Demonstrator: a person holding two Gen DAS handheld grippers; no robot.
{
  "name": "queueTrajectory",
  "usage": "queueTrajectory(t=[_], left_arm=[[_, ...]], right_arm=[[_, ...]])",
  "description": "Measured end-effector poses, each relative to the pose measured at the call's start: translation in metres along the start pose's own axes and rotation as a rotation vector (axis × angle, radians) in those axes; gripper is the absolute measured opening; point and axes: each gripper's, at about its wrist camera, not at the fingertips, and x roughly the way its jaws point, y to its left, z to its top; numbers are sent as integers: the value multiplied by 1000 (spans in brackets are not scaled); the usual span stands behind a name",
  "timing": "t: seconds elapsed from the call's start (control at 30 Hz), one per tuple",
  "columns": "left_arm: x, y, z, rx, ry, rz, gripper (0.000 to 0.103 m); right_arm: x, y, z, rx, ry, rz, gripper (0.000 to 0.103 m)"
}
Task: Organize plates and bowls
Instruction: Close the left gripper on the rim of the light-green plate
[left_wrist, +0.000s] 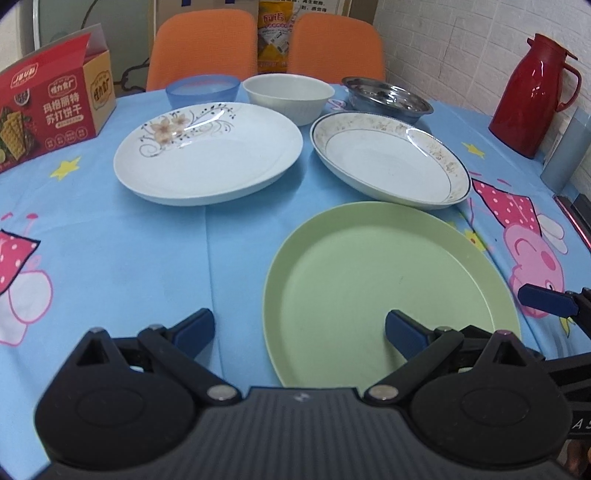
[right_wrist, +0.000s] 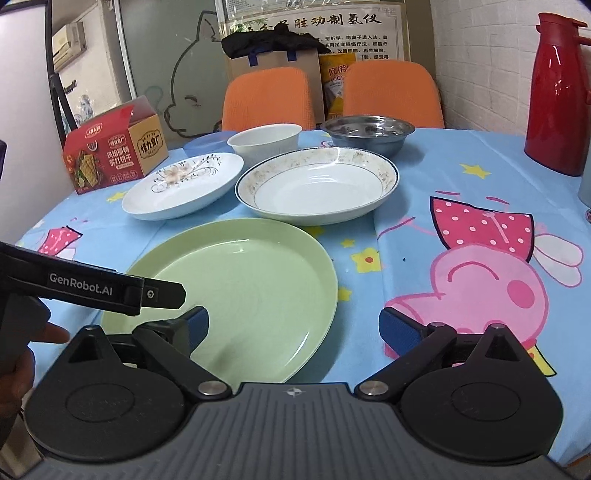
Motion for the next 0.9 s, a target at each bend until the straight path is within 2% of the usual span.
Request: queueTrajectory(t=[0.07, 0.17, 0.27, 0.3, 0.33, 0.4, 0.57, 0.7, 0.9], left_arm=[[2, -4, -1, 33, -3, 10, 98], [2, -7, -3, 68, -23, 24, 96], [-1, -7, -5, 72, -39, -20, 84], [-2, -8, -6, 79, -46, -23, 81], [-3, -10, -7, 84, -53, -28, 80], [-5, -12, -9, 74, -57, -44, 71], [-17, -3, -11, 12, -58, -33, 64], [-36, 24, -12, -39, -77, 17, 64], [-54, 77, -23, -134, -74, 122, 64]], right_arm=[[5, -2, 1, 15, 19, 24, 103], [9, -1, 2, -1, 16, 7, 103], [10, 2, 2, -29, 3, -18, 103], [10, 5, 2, -55, 1, -31, 99], [10, 8, 1, -66, -4, -34, 86], [9, 11, 0, -54, -8, -47, 85], [4, 24, 5, -35, -24, -59, 83], [4, 52, 12, -76, -49, -18, 84], [30, 99, 20, -126, -30, 103, 84]])
